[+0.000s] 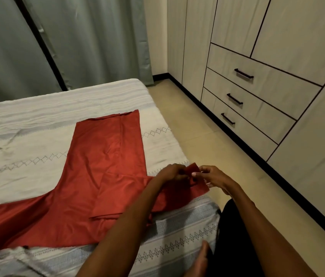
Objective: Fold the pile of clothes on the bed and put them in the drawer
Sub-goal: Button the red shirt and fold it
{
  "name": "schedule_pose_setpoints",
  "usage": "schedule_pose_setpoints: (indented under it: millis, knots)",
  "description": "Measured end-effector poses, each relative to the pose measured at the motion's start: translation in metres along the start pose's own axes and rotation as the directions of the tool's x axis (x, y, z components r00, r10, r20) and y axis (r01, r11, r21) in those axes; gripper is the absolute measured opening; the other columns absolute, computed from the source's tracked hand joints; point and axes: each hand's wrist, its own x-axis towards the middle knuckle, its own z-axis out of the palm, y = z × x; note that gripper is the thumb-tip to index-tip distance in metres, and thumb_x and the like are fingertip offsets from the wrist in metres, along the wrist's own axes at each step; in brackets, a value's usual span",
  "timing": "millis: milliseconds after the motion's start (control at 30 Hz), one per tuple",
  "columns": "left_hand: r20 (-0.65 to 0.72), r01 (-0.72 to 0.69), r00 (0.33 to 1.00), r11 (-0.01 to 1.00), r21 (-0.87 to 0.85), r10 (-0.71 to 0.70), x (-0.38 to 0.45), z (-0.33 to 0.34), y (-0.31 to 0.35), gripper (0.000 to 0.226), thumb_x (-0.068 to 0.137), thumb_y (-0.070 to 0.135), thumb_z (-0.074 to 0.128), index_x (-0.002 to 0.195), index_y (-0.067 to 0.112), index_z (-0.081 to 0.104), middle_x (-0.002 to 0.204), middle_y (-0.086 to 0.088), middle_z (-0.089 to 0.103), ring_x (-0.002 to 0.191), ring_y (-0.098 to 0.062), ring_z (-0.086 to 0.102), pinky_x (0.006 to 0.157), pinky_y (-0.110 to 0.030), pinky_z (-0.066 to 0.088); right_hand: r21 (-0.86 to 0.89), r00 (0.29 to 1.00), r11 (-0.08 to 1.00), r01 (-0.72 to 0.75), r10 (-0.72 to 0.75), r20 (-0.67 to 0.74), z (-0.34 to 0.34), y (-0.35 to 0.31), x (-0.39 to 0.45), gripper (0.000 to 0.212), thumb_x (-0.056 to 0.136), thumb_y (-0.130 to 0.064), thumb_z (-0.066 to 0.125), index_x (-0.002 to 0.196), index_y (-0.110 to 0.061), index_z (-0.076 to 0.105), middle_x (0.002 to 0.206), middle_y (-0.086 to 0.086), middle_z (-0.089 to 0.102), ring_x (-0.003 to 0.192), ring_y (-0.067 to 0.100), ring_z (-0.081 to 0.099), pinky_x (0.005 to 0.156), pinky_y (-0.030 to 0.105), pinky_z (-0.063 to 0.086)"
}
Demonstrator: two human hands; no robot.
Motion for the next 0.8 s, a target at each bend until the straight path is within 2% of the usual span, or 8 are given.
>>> schedule_pose_setpoints:
  millis: [133,233,333,400,467,567,700,800]
  knots:
    - [-0.243,0.026,0.968,0.990,-0.136,-0.059,-0.010,-0.046,-0.015,0.014,0.091,0.032,0.067,0.097,0.019,0.068,0.091,0.000,0.072,0.082,-0.018,0.067,0.072,-0.035,0.051,0.221,0.999,0.975,0.033,-0.041,0.032,0.011,-0.006,0.005,0.037,0.087,-0.025,0.077,0.122,-0.017,0.067,0.111,0.009,0.075,0.098,0.025,0.072,0.093,0.040,0.053]
    - [-0.380,0.017,0.917,0.961,-0.275,-0.125,-0.019,-0.078,-0.028,0.010,0.091,0.027,0.069,0.088,0.018,0.065,0.074,0.006,0.063,0.065,-0.010,0.058,0.057,-0.027,0.042,0.390,0.993,0.914,0.115,-0.103,-0.051,0.035,-0.033,0.026,0.036,0.089,-0.016,0.073,0.124,-0.010,0.065,0.115,0.014,0.073,0.104,0.030,0.071,0.097,0.046,0.051]
    - [-0.468,-0.010,0.855,0.896,-0.445,-0.223,-0.028,-0.103,-0.039,0.018,0.094,0.023,0.068,0.081,0.013,0.060,0.062,0.010,0.055,0.051,0.001,0.049,0.049,-0.022,0.037,0.496,0.978,0.847,0.191,-0.119,-0.172,0.062,-0.074,0.055,0.029,0.093,-0.016,0.068,0.121,-0.007,0.065,0.103,0.009,0.074,0.092,0.029,0.072,0.089,0.044,0.055]
    - [-0.510,-0.024,0.822,0.879,-0.477,-0.254,-0.033,-0.121,-0.051,0.030,0.096,0.023,0.066,0.072,0.017,0.049,0.055,0.013,0.045,0.045,0.002,0.041,0.046,-0.022,0.032,0.526,0.959,0.812,0.253,-0.138,-0.248,0.080,-0.106,0.075,0.020,0.097,-0.015,0.062,0.117,-0.013,0.065,0.095,0.005,0.072,0.079,0.025,0.069,0.071,0.036,0.057]
    - [-0.566,-0.034,0.783,0.890,-0.454,-0.259,-0.033,-0.138,-0.066,0.037,0.096,0.026,0.065,0.070,0.019,0.040,0.057,0.005,0.036,0.048,-0.005,0.036,0.047,-0.026,0.029,0.457,0.917,0.823,0.337,-0.177,-0.358,0.096,-0.133,0.101,0.015,0.100,-0.015,0.058,0.111,-0.021,0.066,0.094,0.001,0.072,0.077,0.021,0.069,0.066,0.033,0.055]
    - [-0.661,-0.049,0.694,0.898,-0.437,-0.284,-0.026,-0.163,-0.090,0.040,0.096,0.029,0.065,0.069,0.020,0.037,0.059,0.004,0.033,0.054,-0.013,0.037,0.050,-0.033,0.031,0.285,0.849,0.864,0.416,-0.257,-0.462,0.116,-0.166,0.146,0.017,0.098,-0.018,0.057,0.111,-0.027,0.066,0.102,0.001,0.073,0.094,0.022,0.070,0.084,0.039,0.057]
    - [-0.735,-0.104,0.600,0.880,-0.464,-0.316,-0.005,-0.196,-0.117,0.046,0.089,0.047,0.061,0.071,0.006,0.050,0.065,0.000,0.041,0.060,-0.011,0.039,0.056,-0.035,0.029,0.177,0.814,0.896,0.407,-0.267,-0.516,0.132,-0.201,0.201,0.011,0.097,-0.026,0.061,0.105,-0.024,0.054,0.084,-0.007,0.062,0.085,0.023,0.064,0.082,0.042,0.053]
    - [-0.745,-0.108,0.546,0.850,-0.516,-0.383,0.027,-0.221,-0.149,0.039,0.086,0.048,0.061,0.071,0.014,0.055,0.065,0.002,0.047,0.061,-0.012,0.043,0.057,-0.035,0.032,0.130,0.823,0.900,0.416,-0.311,-0.476,0.137,-0.224,0.253,0.008,0.095,-0.017,0.060,0.097,-0.023,0.063,0.091,-0.008,0.066,0.093,0.020,0.066,0.089,0.044,0.054]
